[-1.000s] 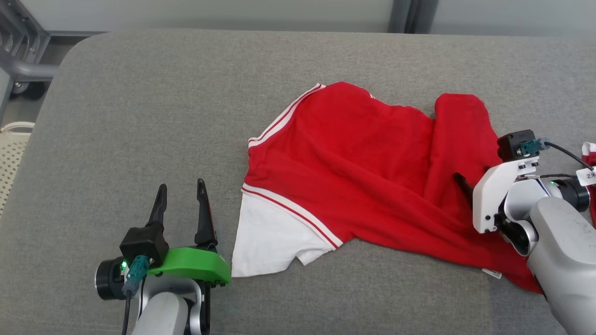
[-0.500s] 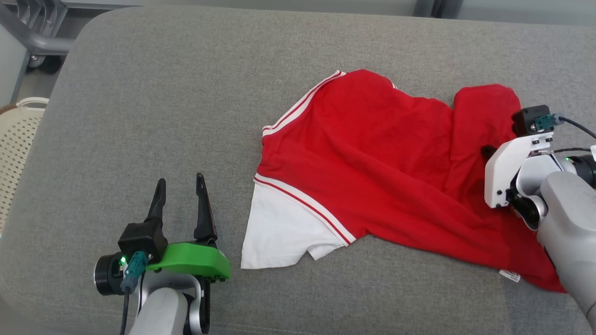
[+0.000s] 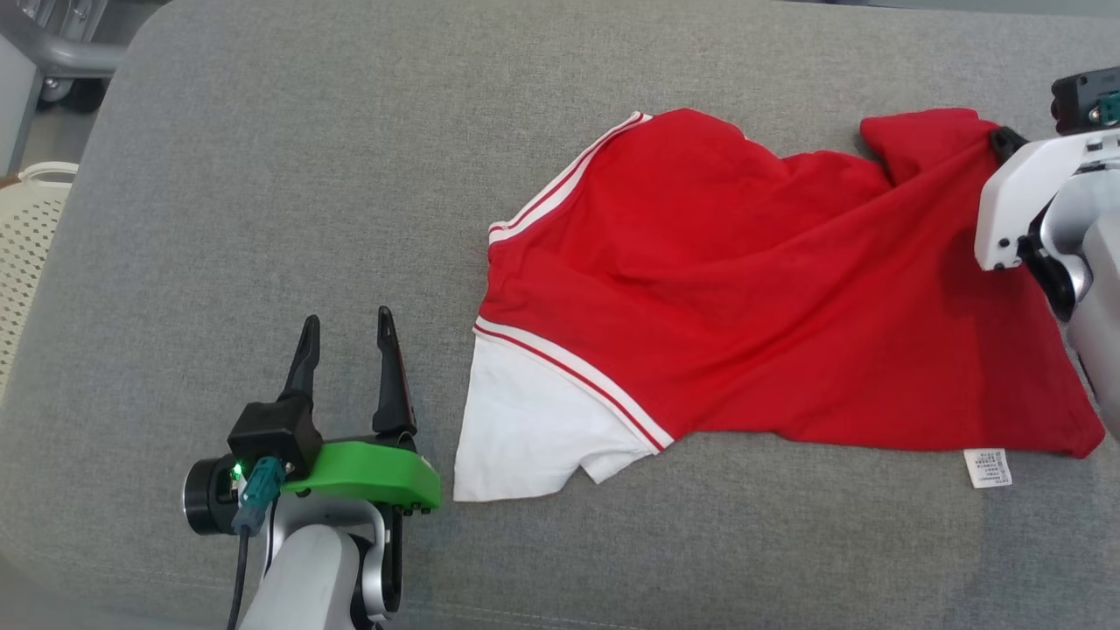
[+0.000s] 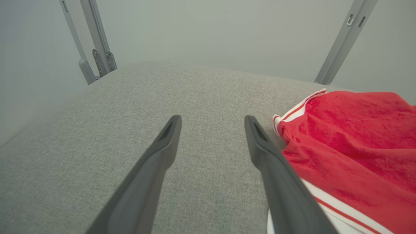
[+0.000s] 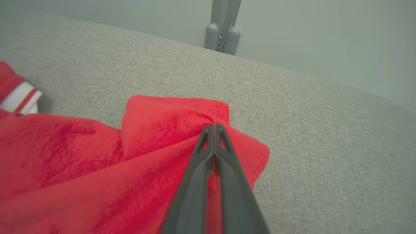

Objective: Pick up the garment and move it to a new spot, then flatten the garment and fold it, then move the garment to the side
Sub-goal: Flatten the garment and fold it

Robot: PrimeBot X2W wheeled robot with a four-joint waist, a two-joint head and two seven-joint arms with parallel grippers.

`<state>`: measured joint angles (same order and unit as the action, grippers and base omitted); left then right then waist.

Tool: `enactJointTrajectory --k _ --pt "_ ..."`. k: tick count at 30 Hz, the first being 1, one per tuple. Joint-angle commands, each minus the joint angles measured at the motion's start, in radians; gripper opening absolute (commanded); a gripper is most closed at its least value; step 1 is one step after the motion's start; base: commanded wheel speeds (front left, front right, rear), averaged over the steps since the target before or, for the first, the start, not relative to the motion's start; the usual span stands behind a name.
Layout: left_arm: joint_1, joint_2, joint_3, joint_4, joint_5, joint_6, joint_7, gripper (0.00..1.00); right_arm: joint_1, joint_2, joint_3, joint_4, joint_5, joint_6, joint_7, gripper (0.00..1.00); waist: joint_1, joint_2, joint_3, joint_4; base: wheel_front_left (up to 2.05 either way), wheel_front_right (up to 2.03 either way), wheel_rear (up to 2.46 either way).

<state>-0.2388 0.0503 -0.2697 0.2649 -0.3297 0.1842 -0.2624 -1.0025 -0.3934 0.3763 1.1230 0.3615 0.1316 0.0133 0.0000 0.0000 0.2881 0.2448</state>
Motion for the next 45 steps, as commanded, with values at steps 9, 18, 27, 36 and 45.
enactJointTrajectory --k 9,18,27,36,45 --pt "-0.035 0.001 -0.014 -0.002 -0.006 0.003 -0.003 1.00 -0.113 -0.006 -0.028 0.113 -0.064 -0.002 -0.056 0.00 0.0000 0.0000 0.030 0.027 0.00 0.00 0.00" --pt "-0.029 0.001 -0.013 0.006 0.001 0.006 -0.003 1.00 -0.090 0.028 -0.070 0.154 -0.100 -0.002 -0.125 1.00 0.0000 0.0000 0.020 0.009 0.00 0.00 0.00" --pt "-0.009 0.003 0.004 0.029 0.022 -0.016 -0.003 1.00 -0.048 0.061 -0.033 0.114 -0.074 -0.002 -0.215 1.00 0.0000 0.0000 -0.061 -0.075 0.00 0.00 0.00" --pt "0.011 0.016 0.034 0.042 0.029 -0.038 -0.003 1.00 0.053 0.042 0.030 -0.046 -0.010 -0.002 -0.273 1.00 0.0000 0.0000 -0.150 -0.170 0.00 0.00 0.00" --pt "0.058 0.019 0.055 0.042 0.018 -0.063 -0.003 1.00 0.297 0.026 -0.071 -0.367 0.009 -0.002 -0.278 1.00 0.0000 0.0000 -0.221 -0.244 0.00 0.00 0.00"
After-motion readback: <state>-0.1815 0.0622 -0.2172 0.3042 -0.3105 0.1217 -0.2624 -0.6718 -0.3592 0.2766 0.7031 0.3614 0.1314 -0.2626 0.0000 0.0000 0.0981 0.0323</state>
